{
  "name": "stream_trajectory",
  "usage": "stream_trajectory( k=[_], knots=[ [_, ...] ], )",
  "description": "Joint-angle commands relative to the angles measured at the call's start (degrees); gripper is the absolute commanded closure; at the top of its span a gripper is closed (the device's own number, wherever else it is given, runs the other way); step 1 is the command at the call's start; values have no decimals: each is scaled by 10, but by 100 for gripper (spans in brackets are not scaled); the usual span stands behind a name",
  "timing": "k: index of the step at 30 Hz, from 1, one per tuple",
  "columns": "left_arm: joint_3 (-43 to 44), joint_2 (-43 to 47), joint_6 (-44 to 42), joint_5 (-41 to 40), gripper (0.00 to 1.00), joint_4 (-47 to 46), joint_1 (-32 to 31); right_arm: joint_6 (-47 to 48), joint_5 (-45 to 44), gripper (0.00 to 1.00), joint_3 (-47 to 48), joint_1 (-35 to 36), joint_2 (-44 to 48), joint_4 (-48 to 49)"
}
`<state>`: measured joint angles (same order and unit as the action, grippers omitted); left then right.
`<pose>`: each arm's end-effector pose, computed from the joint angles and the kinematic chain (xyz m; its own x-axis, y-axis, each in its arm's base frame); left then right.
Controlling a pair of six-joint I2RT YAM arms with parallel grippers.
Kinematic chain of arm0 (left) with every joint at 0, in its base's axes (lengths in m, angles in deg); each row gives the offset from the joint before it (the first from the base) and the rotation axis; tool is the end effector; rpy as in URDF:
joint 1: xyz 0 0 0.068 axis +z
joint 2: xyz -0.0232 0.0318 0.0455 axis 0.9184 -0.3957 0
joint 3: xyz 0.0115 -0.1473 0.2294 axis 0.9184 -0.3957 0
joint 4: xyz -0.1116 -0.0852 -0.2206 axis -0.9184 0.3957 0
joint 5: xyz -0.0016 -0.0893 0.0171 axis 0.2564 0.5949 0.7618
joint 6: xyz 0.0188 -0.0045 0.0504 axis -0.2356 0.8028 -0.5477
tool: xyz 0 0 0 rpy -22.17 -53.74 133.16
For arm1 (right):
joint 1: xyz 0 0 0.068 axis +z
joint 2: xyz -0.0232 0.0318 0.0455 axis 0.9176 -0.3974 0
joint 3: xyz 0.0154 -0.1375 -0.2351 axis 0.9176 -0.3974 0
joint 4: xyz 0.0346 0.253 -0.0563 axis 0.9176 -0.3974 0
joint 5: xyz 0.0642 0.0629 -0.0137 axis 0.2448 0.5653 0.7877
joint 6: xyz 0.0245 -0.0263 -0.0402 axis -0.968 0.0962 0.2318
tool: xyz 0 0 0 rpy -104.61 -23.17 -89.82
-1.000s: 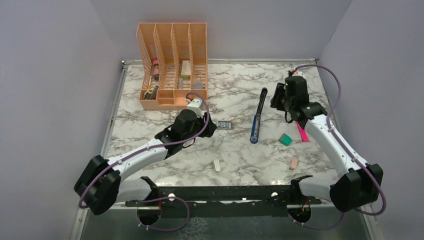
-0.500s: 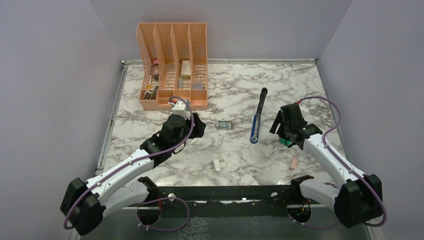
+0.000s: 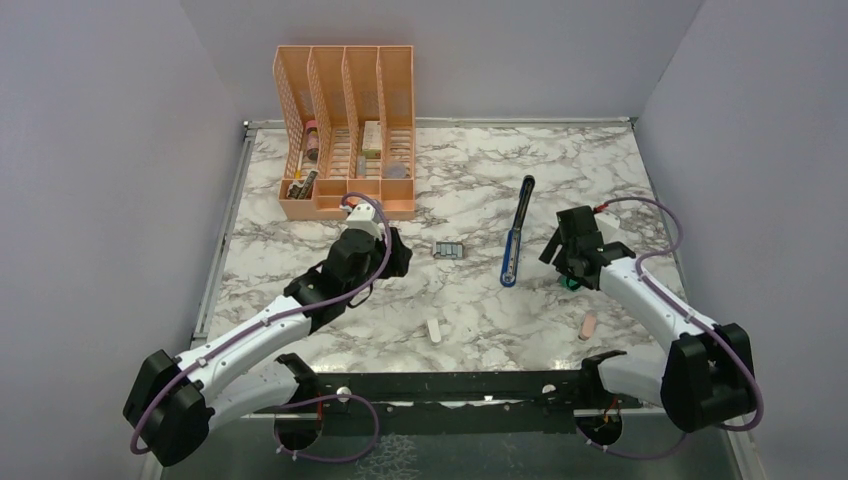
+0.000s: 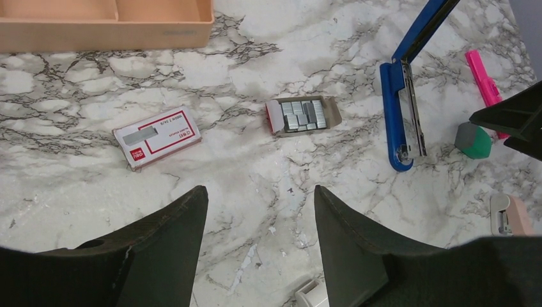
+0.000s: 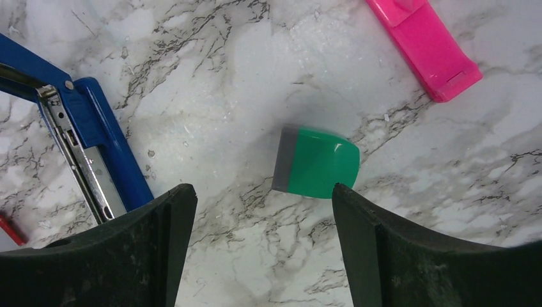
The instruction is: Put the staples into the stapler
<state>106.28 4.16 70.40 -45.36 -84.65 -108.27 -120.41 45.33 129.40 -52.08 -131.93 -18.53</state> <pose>0.1705 -0.1405 0.2487 -0.5258 -0.1946 -0.8280 0.2628 0.8887 -0.3757 0.2196 0.0428 0.2011 -0.6399 0.4786 -0.6013 0.5311 0.8409 0.1042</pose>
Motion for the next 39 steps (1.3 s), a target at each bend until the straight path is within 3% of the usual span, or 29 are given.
stream_trajectory(
  k=[1, 6, 11, 16, 20, 23, 27, 35, 39],
  knots=[
    [-7, -4, 7, 10, 36, 3, 2, -23, -44, 17, -6, -9, 39, -32],
    [-4, -18, 18, 82, 35, 11, 2, -6, -9, 17, 3, -17, 54, -55],
    [4, -76, 84, 168, 32, 74, -19, 20, 45, 21, 17, -17, 66, -64],
    [-10, -115, 158, 135, 31, 109, -83, 93, 149, 25, 18, -17, 85, -26],
    [-29, -98, 191, 95, 34, 111, -92, 156, 269, 37, 15, -8, 89, -7],
    [-38, -79, 204, 88, 46, 100, -92, 135, 188, 36, 40, 85, 74, -45],
    [-48, -76, 209, 66, 51, 101, -91, 65, 125, 35, 63, 222, 60, -57],
    [-67, -50, 237, 44, 54, 94, -86, -40, 75, 32, 111, 480, -58, -36],
    [-81, -28, 239, 50, 54, 93, -61, -74, 66, 31, 137, 564, -127, -19]
  ],
)
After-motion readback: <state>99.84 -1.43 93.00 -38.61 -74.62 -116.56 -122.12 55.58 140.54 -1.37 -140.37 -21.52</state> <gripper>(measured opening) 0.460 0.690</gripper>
